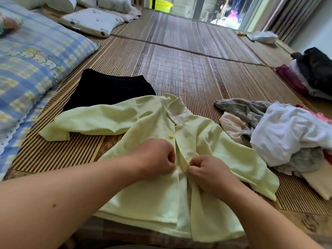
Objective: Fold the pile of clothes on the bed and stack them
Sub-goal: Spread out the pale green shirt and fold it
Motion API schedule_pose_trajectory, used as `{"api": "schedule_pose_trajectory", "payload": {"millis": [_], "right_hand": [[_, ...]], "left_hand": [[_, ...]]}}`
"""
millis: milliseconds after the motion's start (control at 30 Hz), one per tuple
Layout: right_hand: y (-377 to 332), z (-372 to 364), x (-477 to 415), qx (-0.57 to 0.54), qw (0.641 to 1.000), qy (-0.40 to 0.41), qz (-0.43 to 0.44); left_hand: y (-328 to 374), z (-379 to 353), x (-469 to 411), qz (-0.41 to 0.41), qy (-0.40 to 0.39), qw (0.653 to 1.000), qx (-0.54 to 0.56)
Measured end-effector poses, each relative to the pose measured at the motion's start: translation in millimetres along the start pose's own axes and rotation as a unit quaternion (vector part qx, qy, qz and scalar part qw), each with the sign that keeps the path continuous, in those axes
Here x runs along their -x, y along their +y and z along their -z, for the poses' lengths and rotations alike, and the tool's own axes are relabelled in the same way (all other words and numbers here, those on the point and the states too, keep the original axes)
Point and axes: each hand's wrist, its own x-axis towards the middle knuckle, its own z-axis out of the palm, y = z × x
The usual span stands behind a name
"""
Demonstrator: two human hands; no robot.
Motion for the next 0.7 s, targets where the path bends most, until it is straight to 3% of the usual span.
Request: {"api": "schedule_pose_trajectory", "payload": {"millis": [100,200,300,433,700], "right_hand": [[6.0,6.3,1.4,-0.145,0.987,-0.01,-0.063],[7.6,10.5,3.5,-0.327,0.938,-0.007,-0.113],[4.5,13.3,6.1,-0.443,0.891,-0.01,-0.104],[0.6,10.9,7.0,-0.467,0.88,0.035,-0.084],[-7.2,10.8,8.0,-0.51,0.857,0.019,-0.074]], "left_hand": [[7.9,11.7,4.0,0.011,0.009,0.997,0.069],[14.4,17.3,8.2,0.027,-0.01,0.99,0.137],[20.4,17.3,12.8,0.038,-0.018,0.976,0.215],[27.8,15.5,16.8,0.045,0.001,0.956,0.288],[29.1,13.9,18.5,0.037,0.03,0.955,0.294]]}}
